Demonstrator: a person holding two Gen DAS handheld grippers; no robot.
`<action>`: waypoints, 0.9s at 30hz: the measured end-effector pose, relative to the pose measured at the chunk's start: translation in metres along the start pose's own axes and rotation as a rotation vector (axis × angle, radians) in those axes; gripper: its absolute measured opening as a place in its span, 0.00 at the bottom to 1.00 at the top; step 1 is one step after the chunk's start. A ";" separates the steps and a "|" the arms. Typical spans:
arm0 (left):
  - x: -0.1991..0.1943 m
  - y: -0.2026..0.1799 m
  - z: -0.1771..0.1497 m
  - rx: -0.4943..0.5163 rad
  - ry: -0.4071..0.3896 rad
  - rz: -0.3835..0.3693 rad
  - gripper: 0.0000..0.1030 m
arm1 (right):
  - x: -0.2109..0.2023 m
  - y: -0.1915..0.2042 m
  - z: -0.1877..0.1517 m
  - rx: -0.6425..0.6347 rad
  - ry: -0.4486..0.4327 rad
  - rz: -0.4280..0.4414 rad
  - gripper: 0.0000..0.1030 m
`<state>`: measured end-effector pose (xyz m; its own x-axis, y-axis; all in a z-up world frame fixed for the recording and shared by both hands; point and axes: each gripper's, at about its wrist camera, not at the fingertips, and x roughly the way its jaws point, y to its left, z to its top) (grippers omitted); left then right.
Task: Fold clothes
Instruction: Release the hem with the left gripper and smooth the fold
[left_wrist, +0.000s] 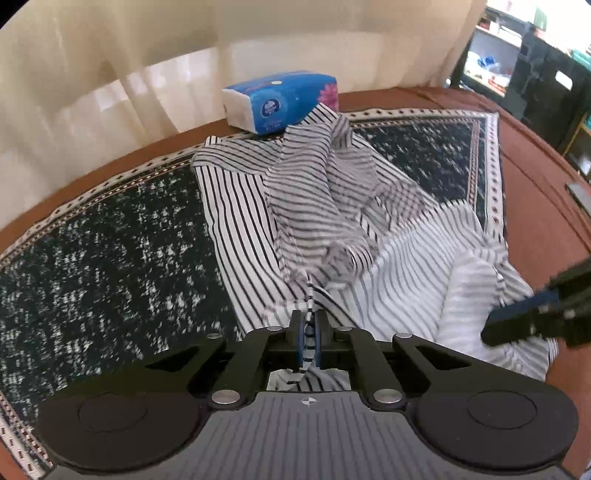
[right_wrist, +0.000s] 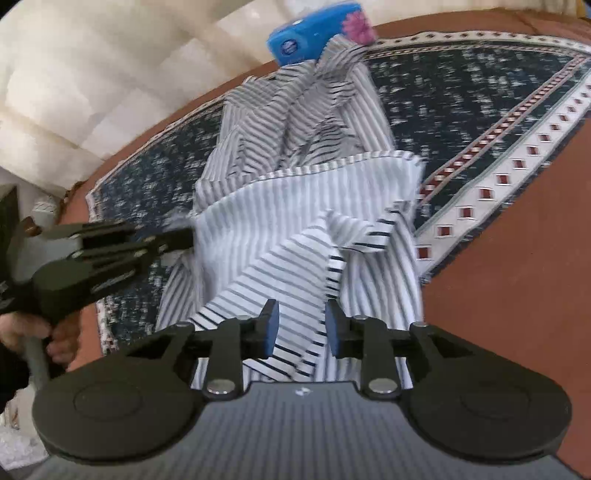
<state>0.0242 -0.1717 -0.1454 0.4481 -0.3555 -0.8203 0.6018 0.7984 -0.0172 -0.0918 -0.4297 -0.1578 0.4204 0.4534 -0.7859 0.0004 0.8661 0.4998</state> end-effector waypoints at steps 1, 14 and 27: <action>0.000 0.003 0.003 -0.019 -0.008 -0.010 0.12 | 0.001 0.001 0.003 -0.003 0.001 0.020 0.20; -0.034 0.035 -0.009 -0.119 0.002 -0.078 0.27 | -0.016 0.013 0.010 -0.105 -0.017 -0.052 0.26; -0.046 0.047 -0.065 -0.277 0.138 -0.148 0.42 | -0.005 0.008 0.009 -0.103 0.020 -0.106 0.25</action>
<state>-0.0109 -0.0870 -0.1458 0.2643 -0.4234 -0.8665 0.4429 0.8514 -0.2809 -0.0862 -0.4273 -0.1468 0.4045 0.3610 -0.8403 -0.0499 0.9261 0.3739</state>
